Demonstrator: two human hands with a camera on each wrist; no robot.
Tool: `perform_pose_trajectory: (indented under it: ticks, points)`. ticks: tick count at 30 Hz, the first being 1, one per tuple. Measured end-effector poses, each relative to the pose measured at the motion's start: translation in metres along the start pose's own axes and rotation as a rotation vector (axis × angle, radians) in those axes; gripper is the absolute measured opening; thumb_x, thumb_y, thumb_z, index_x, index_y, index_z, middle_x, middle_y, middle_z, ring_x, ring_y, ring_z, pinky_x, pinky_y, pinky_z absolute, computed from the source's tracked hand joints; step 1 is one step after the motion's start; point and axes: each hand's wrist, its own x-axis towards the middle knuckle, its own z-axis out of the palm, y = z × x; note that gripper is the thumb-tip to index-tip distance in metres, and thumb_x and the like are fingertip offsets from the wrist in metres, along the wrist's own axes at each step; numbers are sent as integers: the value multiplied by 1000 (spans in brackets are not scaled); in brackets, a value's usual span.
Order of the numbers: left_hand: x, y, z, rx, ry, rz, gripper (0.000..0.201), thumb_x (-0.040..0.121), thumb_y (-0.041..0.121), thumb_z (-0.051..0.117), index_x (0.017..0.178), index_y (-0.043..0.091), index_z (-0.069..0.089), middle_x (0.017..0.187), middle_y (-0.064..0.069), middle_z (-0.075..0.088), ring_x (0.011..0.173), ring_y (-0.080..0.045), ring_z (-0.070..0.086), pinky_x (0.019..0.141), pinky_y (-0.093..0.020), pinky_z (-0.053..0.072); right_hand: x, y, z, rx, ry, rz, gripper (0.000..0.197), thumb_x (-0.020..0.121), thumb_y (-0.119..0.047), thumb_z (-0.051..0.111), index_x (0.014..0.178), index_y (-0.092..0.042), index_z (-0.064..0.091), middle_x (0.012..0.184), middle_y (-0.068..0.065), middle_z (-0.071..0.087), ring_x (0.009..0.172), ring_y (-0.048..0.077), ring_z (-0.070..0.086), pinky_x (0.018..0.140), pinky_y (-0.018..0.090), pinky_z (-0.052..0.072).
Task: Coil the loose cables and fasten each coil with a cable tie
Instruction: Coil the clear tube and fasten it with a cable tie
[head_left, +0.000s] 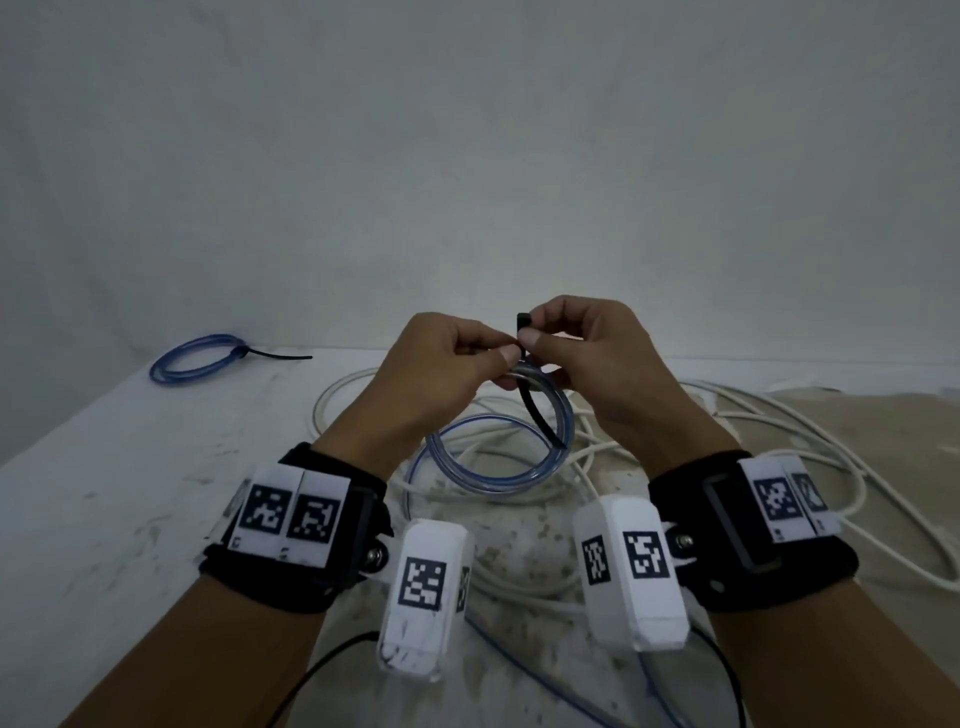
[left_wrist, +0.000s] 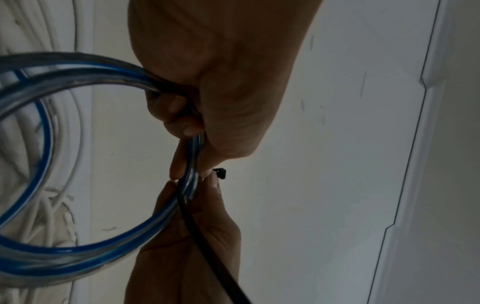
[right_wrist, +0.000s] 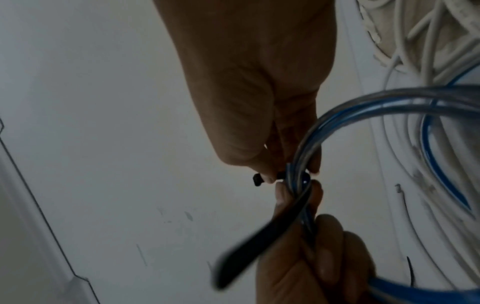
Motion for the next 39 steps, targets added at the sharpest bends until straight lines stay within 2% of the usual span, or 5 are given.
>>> perform_pose_trajectory:
  ticks: [7,22,27,32,39]
  points:
    - [3,-9,-11,179,-21,11,11,90,22,69,91,23,80,75,6,76,79,-5,72,87,-33,55,-1,5,7,15,-42,59,8,91,-2,63,86,-7,64,77,14,70,71,23,69,69,33,57]
    - [-2,4,-13,-38,-11,-17,14,91,8,66,97,5,78,80,-11,75,40,4,49,46,-5,34,-2,-3,8,58,-30,3,8,91,-3,65,86,-10,65,77,12,67,70,23,65,70,39,55]
    - [-3,8,-11,1,-21,-9,15,92,12,66,97,8,79,68,-1,73,43,6,53,50,-5,36,-3,-8,7,45,-2,-13,6,87,-4,70,85,-9,67,68,5,67,59,13,61,56,22,50]
    - [-3,4,-7,-13,22,-7,13,89,17,68,90,20,80,79,2,77,85,-5,72,94,-32,52,-4,-8,7,9,15,-30,6,85,-9,74,87,-5,70,76,19,71,64,20,67,58,24,52]
    - [0,1,-14,-13,123,-29,12,90,16,68,90,18,80,72,2,75,78,-4,71,81,-24,50,-7,-18,8,109,-71,3,12,97,3,48,96,-8,53,86,12,76,79,25,74,63,27,56]
